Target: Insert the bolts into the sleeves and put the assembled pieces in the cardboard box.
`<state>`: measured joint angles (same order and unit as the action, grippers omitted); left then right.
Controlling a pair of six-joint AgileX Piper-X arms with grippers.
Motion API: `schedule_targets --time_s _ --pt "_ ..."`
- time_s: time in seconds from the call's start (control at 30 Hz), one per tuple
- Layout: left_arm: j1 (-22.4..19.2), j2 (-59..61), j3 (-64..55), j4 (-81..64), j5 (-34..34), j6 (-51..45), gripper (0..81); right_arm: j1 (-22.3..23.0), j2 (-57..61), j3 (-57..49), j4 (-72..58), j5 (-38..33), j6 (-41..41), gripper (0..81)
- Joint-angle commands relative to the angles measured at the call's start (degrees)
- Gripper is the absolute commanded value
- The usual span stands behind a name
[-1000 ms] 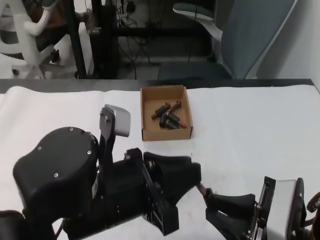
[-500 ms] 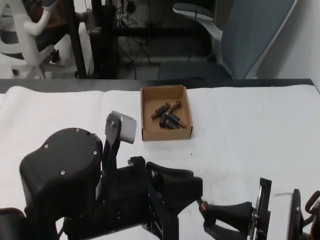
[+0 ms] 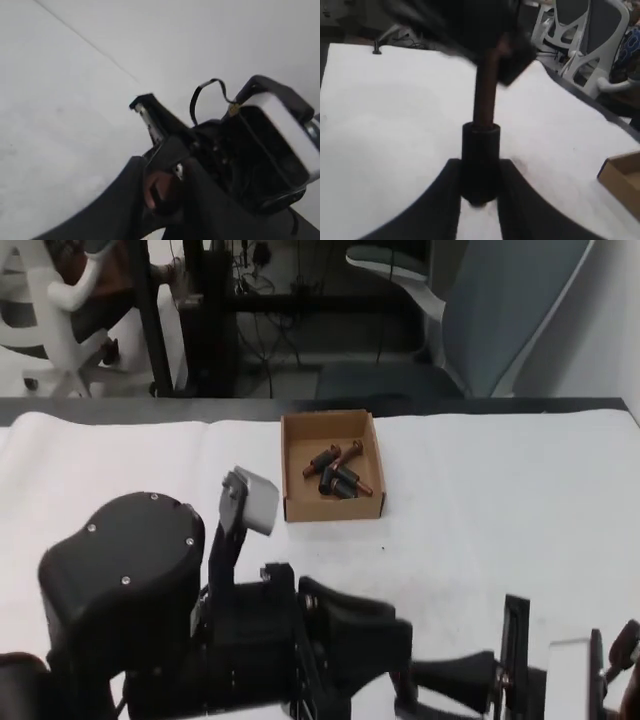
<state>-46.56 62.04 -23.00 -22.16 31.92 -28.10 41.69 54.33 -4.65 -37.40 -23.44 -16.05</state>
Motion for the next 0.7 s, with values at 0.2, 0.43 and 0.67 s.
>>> schedule_targets --time_s 0.2,0.43,0.67 --pt "-0.27 0.07 0.09 3.67 4.02 3.95 47.6 0.15 -0.31 -2.20 -5.54 1.75 2.36 0.6" --pt "0.64 -0.42 -0.06 3.43 -0.97 -0.13 70.0 0.15 -0.31 -2.23 -1.77 6.66 4.81 0.6" --pt "4.91 -13.25 -0.24 -0.73 0.76 3.65 59.8 0.00 -0.14 -7.36 12.37 18.65 10.08 0.6"
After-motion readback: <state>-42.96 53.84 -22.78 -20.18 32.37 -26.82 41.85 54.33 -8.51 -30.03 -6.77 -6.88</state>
